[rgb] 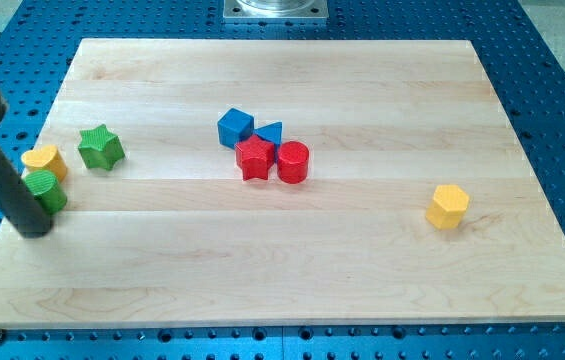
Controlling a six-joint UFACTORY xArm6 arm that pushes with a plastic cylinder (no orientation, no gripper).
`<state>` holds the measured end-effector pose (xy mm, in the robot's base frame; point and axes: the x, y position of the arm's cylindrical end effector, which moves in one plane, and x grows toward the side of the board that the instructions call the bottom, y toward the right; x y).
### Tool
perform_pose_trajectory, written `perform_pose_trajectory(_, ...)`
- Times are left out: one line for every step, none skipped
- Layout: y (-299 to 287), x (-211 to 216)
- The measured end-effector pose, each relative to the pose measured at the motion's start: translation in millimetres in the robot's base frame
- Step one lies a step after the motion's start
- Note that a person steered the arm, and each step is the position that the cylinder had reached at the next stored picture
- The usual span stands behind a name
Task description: Make a group with green blocks and heart at the center left
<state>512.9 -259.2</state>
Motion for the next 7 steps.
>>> perform_pose_trajectory(0, -36)
perform_pose_trajectory(-1, -27)
perform_pose_trajectory(-45, -18)
perform_pose_trajectory(-45, -61)
perform_pose_trajectory(-45, -80)
perform_pose_trajectory(-22, -81)
perform_pose_trajectory(-13, -102)
